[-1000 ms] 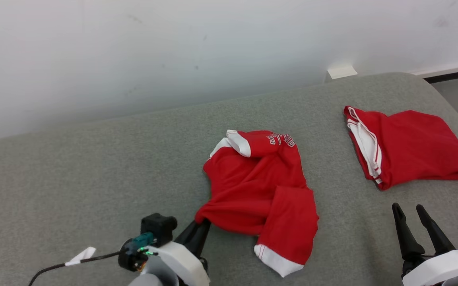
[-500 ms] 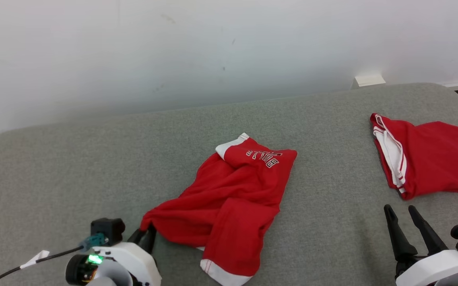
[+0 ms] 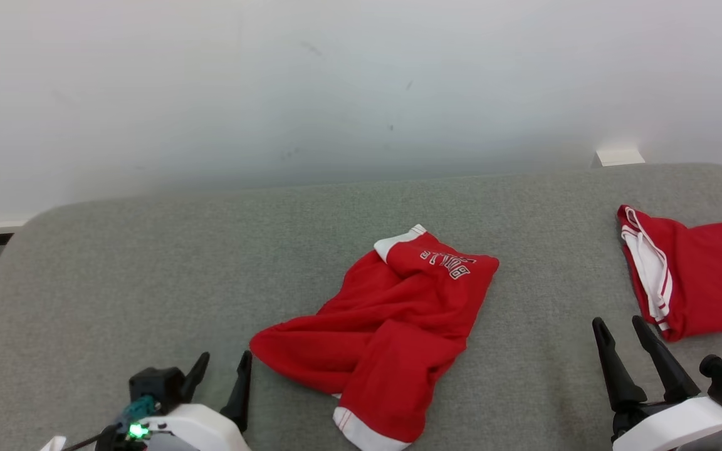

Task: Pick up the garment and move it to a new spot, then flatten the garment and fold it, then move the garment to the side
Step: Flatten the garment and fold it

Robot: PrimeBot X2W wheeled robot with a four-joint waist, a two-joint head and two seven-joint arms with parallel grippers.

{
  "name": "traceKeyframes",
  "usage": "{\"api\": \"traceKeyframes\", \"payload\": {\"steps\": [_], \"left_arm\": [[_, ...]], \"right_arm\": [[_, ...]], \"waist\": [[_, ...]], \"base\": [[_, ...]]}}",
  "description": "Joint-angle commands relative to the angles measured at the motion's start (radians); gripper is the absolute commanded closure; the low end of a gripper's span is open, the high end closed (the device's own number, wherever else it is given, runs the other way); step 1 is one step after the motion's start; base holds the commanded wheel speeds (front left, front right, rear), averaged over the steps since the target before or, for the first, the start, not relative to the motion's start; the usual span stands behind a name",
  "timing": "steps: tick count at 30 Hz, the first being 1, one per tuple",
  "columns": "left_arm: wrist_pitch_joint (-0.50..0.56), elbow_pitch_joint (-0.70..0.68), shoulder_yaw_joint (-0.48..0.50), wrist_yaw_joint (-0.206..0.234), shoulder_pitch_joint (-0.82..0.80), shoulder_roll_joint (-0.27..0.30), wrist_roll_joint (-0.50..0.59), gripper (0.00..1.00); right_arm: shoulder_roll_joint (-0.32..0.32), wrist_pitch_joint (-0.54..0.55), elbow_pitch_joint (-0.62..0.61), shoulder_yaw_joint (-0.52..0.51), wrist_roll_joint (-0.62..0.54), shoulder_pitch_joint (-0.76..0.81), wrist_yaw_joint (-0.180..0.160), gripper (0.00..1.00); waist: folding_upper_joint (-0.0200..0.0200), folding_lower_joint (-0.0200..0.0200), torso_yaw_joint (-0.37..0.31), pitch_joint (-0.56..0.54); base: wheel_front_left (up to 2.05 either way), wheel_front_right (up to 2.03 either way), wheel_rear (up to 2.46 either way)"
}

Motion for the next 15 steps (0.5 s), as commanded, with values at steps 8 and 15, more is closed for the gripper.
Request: {"api": "traceKeyframes", "payload": {"steps": [8,15], "left_arm": [[0.032,-0.136,-0.024,-0.029,0.102,-0.015,-0.025,0.0],[0.206,-0.218,-0.112,-0.07,0.116,-0.036,-0.043,0.0]], "right_arm": [[0.016,0.007,-0.047,-0.024,-0.044,0.039,0.0,0.0],[0.036,0.021,-0.062,-0.033,-0.056,0.045,0.0,0.0]], "waist": [[0.0,0.0,0.046,-0.026],[0.0,0.0,0.027,-0.02]], "base": [[0.0,0.0,0.0],[0.0,0.0,0.0]]}}
